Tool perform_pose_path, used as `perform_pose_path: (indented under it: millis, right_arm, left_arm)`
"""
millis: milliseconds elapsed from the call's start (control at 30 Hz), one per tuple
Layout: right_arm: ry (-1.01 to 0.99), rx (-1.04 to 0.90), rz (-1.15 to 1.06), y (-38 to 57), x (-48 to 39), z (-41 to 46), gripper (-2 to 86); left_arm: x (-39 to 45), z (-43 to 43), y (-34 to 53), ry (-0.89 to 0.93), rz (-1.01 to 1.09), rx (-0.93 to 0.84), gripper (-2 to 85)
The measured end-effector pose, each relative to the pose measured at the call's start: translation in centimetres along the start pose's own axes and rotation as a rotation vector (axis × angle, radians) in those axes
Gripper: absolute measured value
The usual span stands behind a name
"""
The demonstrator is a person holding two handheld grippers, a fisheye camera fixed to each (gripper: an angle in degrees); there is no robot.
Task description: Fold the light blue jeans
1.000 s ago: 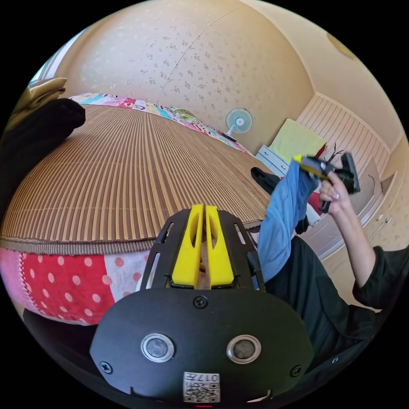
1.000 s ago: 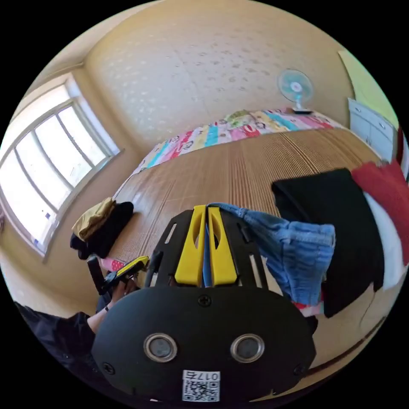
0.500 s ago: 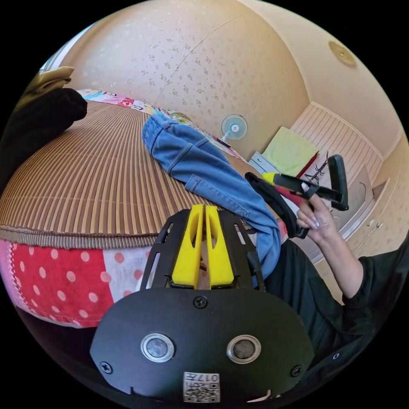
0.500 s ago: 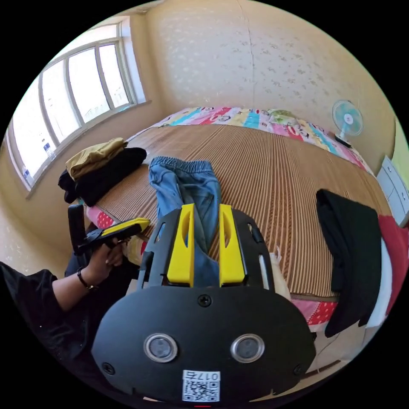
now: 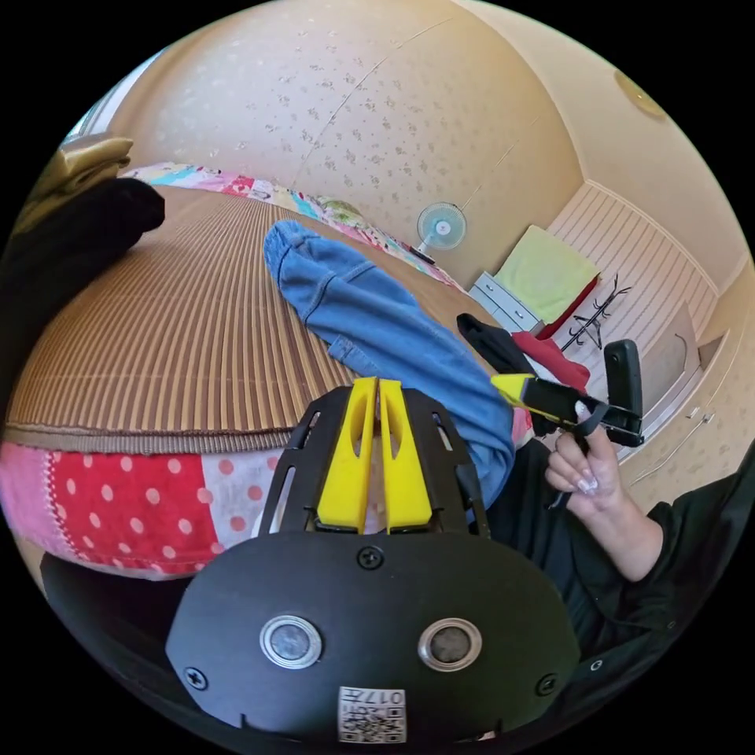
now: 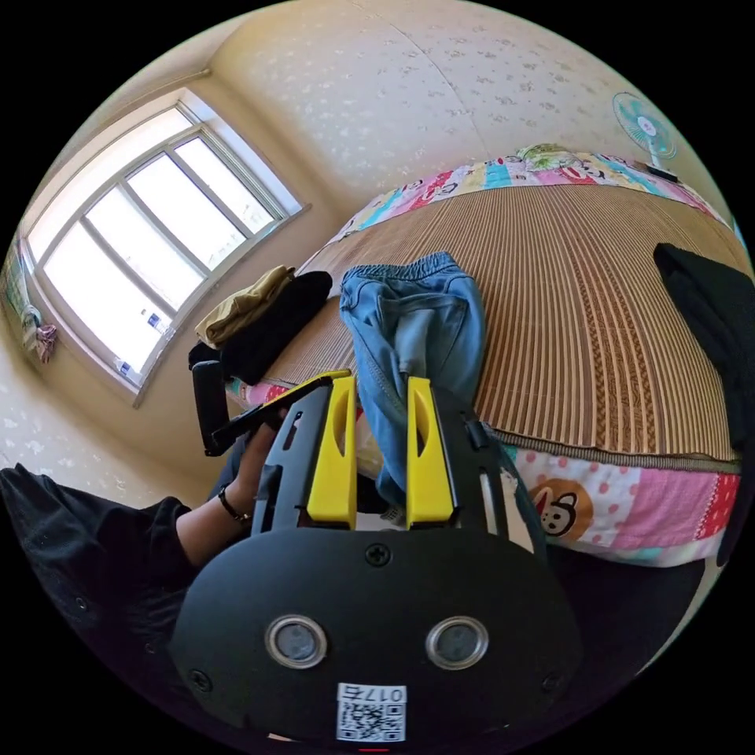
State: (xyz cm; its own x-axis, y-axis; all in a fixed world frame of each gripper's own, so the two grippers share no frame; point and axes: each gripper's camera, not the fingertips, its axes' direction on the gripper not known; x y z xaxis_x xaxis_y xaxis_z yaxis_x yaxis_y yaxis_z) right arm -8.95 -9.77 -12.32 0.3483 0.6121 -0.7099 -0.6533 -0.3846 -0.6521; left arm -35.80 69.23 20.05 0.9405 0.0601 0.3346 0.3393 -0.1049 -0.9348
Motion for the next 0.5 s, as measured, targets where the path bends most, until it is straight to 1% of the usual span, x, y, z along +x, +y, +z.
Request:
perform_pose_path:
  millis: [33,100,167,200,233,267,300,333,400,433,500]
  right_arm:
    - [-0.002,0.005,-0.028,0.8,0.0,0.0,7.8]
    - [-0.028,-0.007,-0.062,1.9,0.1,0.4,6.8]
    - [-0.103,-0.099,-0.191,2.9,-0.7,1.7,6.5]
    - [-0.108,-0.121,-0.216,3.2,-1.0,2.2,6.5]
    - [-0.114,-0.163,-0.265,3.7,-1.7,3.0,6.2]
    - [-0.116,-0.188,-0.292,4.0,-2.0,3.6,6.0]
    - [-0.121,-0.245,-0.351,4.7,-2.8,4.8,5.4]
    - [-0.117,-0.303,-0.405,5.5,-3.5,6.1,4.5]
    - [-0.092,-0.366,-0.45,6.7,-4.2,7.7,3.1]
    - [-0.079,-0.416,-0.489,7.5,-4.5,8.6,2.2]
    - [-0.081,-0.513,-0.568,8.5,-4.8,9.7,1.3]
  left_arm:
    - [0.5,-0.7,0.0,-0.002,0.004,0.034,-0.9]
    - [2.8,-3.7,-0.3,0.013,0.013,0.191,-0.8]
    - [4.8,-5.1,-1.3,0.028,0.019,0.253,-0.5]
    - [6.2,-5.3,-2.4,0.019,0.041,0.244,-0.1]
    - [7.0,-5.1,-3.1,0.006,0.053,0.219,0.4]
    - [8.4,-4.2,-4.7,-0.03,0.072,0.143,1.4]
    - [9.5,-2.9,-6.3,-0.071,0.083,0.063,4.5]
    - [10.0,-2.1,-7.0,-0.093,0.09,0.029,6.1]
    - [11.6,1.7,-9.6,-0.178,0.118,-0.09,9.7]
    - [11.9,2.9,-10.2,-0.191,0.123,-0.13,10.8]
    - [12.1,8.2,-11.6,-0.24,0.102,-0.324,15.9]
